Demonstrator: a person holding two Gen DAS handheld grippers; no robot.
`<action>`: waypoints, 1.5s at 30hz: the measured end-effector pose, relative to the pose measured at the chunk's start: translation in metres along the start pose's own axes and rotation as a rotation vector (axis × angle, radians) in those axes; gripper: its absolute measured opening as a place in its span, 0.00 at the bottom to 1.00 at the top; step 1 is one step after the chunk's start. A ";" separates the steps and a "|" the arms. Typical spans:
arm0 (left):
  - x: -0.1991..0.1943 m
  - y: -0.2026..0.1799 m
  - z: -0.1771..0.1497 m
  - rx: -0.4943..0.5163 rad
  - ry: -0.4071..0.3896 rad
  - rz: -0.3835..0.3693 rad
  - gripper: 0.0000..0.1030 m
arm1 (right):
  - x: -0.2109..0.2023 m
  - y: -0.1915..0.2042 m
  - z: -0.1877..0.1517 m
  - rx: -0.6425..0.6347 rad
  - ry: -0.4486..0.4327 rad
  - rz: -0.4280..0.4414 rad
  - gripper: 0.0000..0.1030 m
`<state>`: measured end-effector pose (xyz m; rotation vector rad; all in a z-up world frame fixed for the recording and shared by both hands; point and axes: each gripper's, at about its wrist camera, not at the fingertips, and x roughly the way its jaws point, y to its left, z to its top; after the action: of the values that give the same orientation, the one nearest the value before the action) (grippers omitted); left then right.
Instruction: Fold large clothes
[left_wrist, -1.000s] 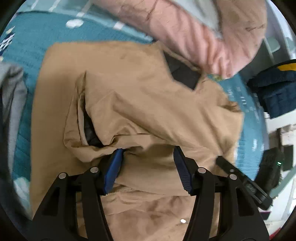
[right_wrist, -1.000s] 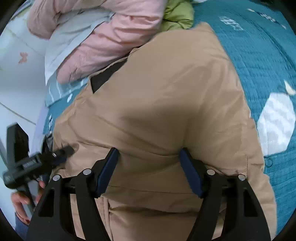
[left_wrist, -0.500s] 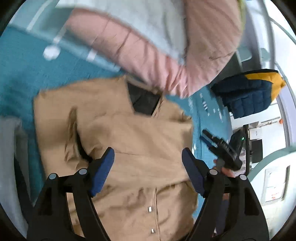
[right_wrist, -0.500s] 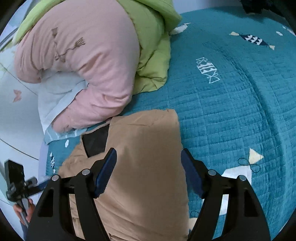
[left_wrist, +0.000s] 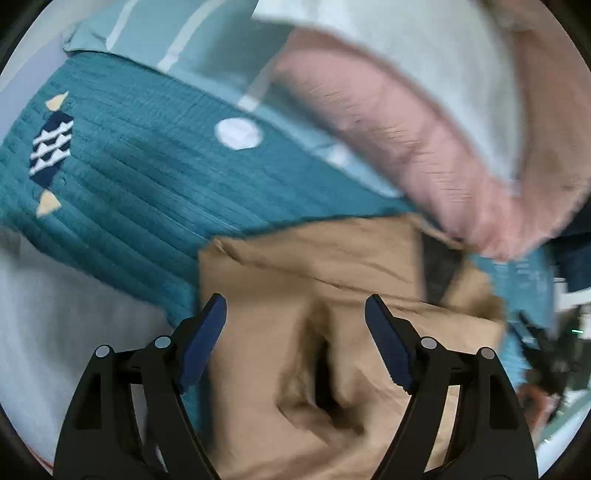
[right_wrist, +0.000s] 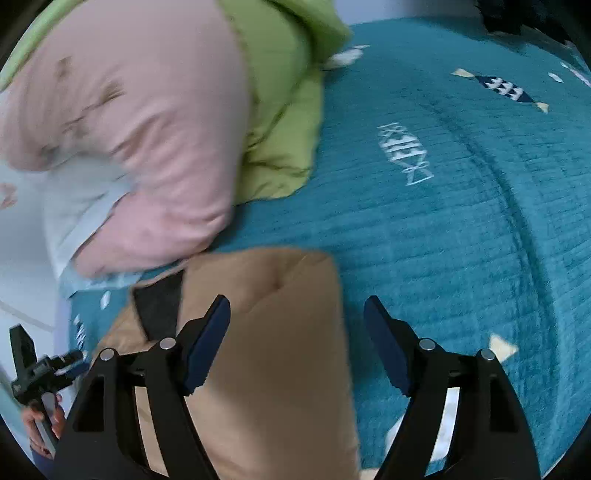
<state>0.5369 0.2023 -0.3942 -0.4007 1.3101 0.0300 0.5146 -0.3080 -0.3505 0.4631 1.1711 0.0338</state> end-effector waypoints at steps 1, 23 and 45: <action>0.008 -0.003 0.005 0.032 0.004 0.049 0.76 | 0.009 -0.003 0.006 0.011 0.029 -0.007 0.70; -0.010 -0.030 -0.023 0.181 -0.063 0.075 0.16 | -0.015 0.014 -0.005 -0.082 0.004 0.163 0.14; -0.183 0.015 -0.296 0.333 -0.176 -0.199 0.16 | -0.227 -0.002 -0.198 -0.277 0.055 0.191 0.14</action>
<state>0.2083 0.1632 -0.2854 -0.2356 1.0729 -0.3103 0.2470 -0.3032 -0.2126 0.3281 1.1524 0.3711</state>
